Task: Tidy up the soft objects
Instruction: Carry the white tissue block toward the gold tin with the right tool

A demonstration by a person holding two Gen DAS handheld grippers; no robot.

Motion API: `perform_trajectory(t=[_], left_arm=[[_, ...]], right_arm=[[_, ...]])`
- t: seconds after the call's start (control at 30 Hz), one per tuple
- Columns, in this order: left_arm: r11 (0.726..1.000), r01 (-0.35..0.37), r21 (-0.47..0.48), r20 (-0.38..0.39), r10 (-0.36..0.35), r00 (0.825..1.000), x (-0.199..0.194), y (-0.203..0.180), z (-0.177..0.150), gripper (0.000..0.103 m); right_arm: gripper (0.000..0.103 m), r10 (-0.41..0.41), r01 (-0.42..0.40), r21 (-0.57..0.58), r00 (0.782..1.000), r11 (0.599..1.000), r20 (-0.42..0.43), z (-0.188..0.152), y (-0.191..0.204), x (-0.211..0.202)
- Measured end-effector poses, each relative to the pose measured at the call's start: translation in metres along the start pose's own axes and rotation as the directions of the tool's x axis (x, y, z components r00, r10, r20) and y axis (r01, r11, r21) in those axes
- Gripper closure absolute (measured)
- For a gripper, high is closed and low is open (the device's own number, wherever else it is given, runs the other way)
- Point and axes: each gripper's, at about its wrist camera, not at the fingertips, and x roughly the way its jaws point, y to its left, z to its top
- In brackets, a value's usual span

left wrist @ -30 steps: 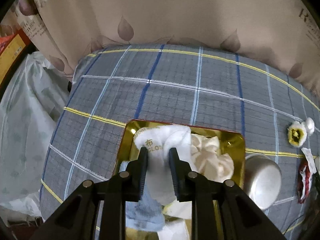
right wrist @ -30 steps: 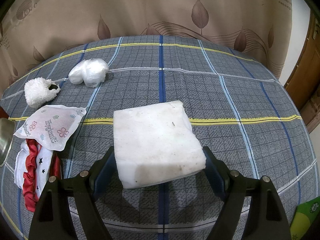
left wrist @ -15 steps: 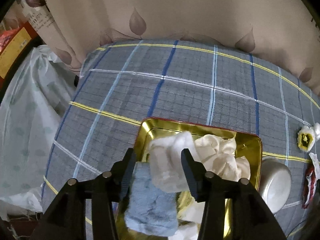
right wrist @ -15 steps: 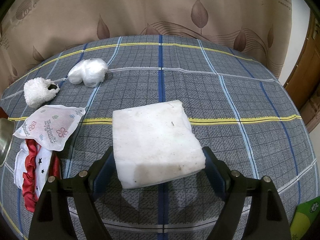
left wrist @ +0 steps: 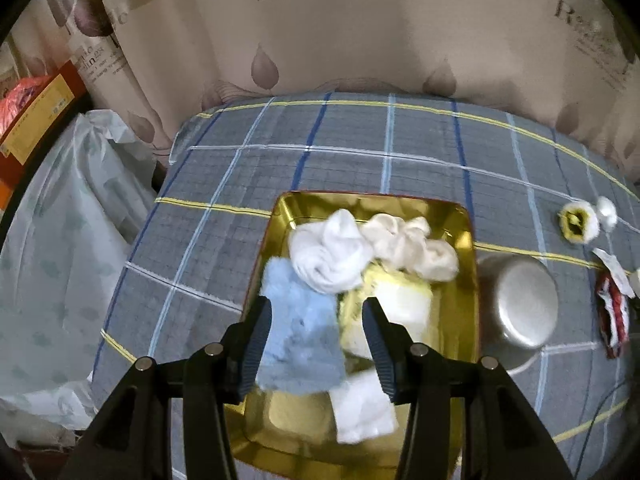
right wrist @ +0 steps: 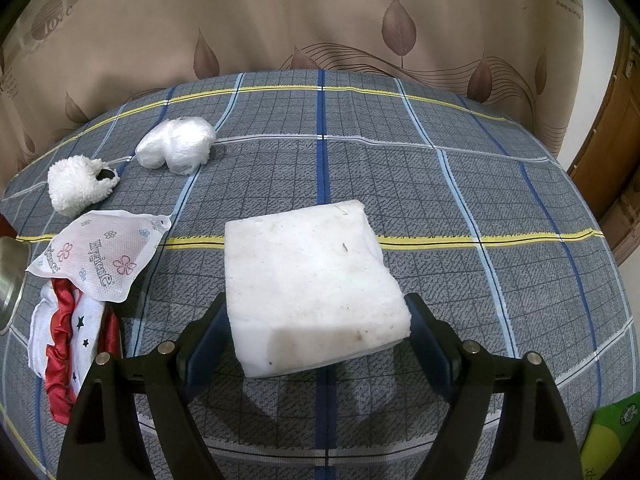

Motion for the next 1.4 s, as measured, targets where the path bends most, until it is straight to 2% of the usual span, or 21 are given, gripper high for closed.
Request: perform_trajectory(t=[0.23, 0.43, 0.5, 0.53, 0.7, 1.0, 1.23, 1.4], left_arm=[[1.000, -0.015, 0.013, 0.043, 0.015, 0.999, -0.012, -0.007, -0.019, 0.055], [1.000, 0.008, 0.007, 0.030, -0.008, 1.000, -0.005, -0.008, -0.032, 0.055], [1.000, 0.009, 0.009, 0.031, -0.009, 0.999, -0.004, -0.007, -0.035, 0.055], [1.000, 0.009, 0.003, 0.031, -0.009, 0.999, -0.004, -0.006, -0.036, 0.055], [1.000, 0.016, -0.022, 0.028, -0.015, 1.000, -0.001, 0.003, -0.041, 0.055], [0.998, -0.038, -0.046, 0.053, 0.041, 0.998, 0.003, 0.017, -0.052, 0.055], [0.998, -0.045, -0.047, 0.061, 0.048, 0.997, 0.004, 0.024, -0.065, 0.055], [0.998, -0.037, -0.047, 0.082, 0.041, 0.996, 0.000, 0.027, -0.069, 0.055]], right_arm=[[0.023, 0.000, 0.000, 0.000, 1.000, 1.000, 0.001, 0.000, 0.000, 0.000], [0.022, -0.010, 0.010, 0.016, 1.000, 1.000, 0.000, -0.001, -0.001, -0.001], [0.025, -0.012, 0.012, 0.027, 1.000, 1.000, 0.002, -0.001, -0.001, -0.002], [0.030, -0.013, 0.013, 0.028, 1.000, 1.000, 0.004, -0.001, 0.000, -0.003], [0.034, -0.013, 0.012, 0.069, 1.000, 0.998, 0.018, -0.006, -0.001, -0.010], [0.035, -0.026, 0.022, 0.118, 0.999, 0.993, 0.039, -0.005, 0.006, -0.033], [0.035, 0.016, -0.022, 0.064, 0.996, 0.998, 0.090, 0.006, 0.040, -0.069], [0.035, 0.088, -0.084, -0.042, 0.989, 0.996, 0.120, 0.005, 0.094, -0.088]])
